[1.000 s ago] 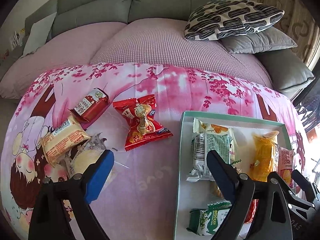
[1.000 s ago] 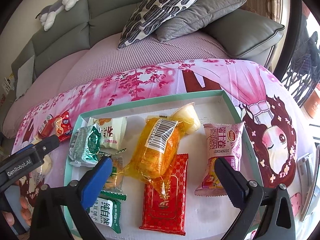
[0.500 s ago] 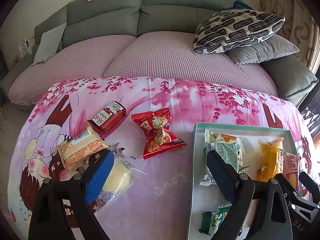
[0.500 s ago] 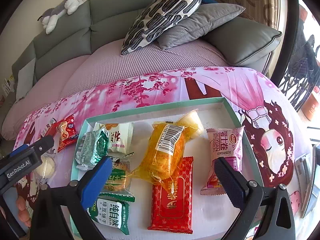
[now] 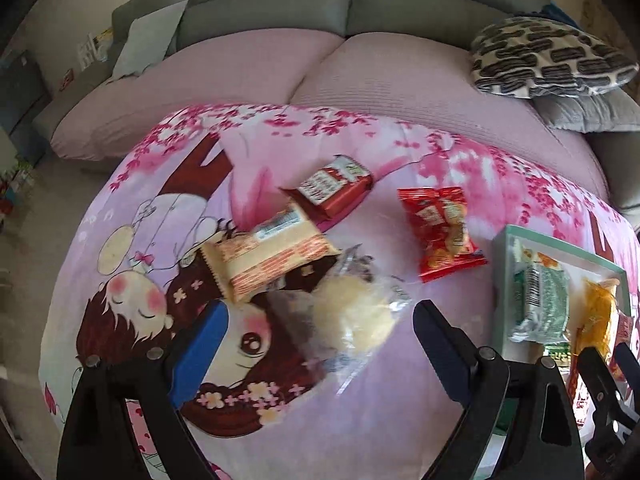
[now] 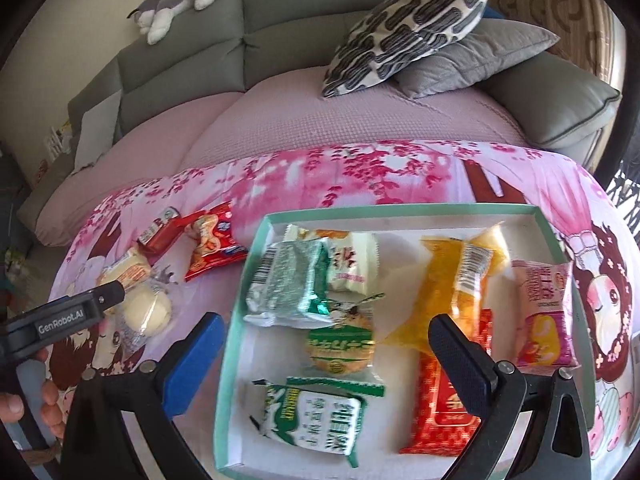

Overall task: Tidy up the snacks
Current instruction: 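Move both open tools to the snack pile, left toward cream bread, right toward clear bun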

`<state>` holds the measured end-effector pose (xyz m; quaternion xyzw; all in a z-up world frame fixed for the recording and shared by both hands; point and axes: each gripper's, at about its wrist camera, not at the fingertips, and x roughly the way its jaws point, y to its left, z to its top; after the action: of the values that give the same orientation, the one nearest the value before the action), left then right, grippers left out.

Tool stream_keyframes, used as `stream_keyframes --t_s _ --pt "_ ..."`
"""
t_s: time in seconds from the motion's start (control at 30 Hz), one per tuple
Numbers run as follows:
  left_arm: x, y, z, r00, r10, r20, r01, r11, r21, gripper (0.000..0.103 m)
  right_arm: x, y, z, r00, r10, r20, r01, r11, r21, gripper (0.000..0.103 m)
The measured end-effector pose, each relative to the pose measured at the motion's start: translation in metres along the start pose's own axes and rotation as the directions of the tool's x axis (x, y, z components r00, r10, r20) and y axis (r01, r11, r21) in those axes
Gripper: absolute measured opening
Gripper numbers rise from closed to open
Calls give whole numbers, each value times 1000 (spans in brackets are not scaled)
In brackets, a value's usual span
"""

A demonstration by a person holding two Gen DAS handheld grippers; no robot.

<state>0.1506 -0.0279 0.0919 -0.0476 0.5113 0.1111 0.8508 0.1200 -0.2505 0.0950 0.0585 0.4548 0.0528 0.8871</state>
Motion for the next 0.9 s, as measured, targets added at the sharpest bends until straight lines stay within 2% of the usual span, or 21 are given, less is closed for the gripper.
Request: stream_keyframes --t_s 0.13,0.33,0.43,0.7,0.9 --pt "6 44 -3 999 -3 -35 -1 992 -126 94 9 31 -6 999 40 -16 -41 997 -63 103" --pt "7 79 -7 1000 -12 -23 8 980 -200 94 15 65 -13 996 87 -25 -90 987 -136 103" --pt "10 87 -5 1000 -12 -10 10 975 -223 94 19 73 -14 993 111 -40 -116 984 -135 103" --pt "18 94 12 995 -79 55 89 970 -228 98 36 99 -9 990 122 -71 -132 977 -169 103" --pt "37 96 24 992 -121 33 125 965 -230 98 55 128 -3 989 106 -102 -127 966 -227 103"
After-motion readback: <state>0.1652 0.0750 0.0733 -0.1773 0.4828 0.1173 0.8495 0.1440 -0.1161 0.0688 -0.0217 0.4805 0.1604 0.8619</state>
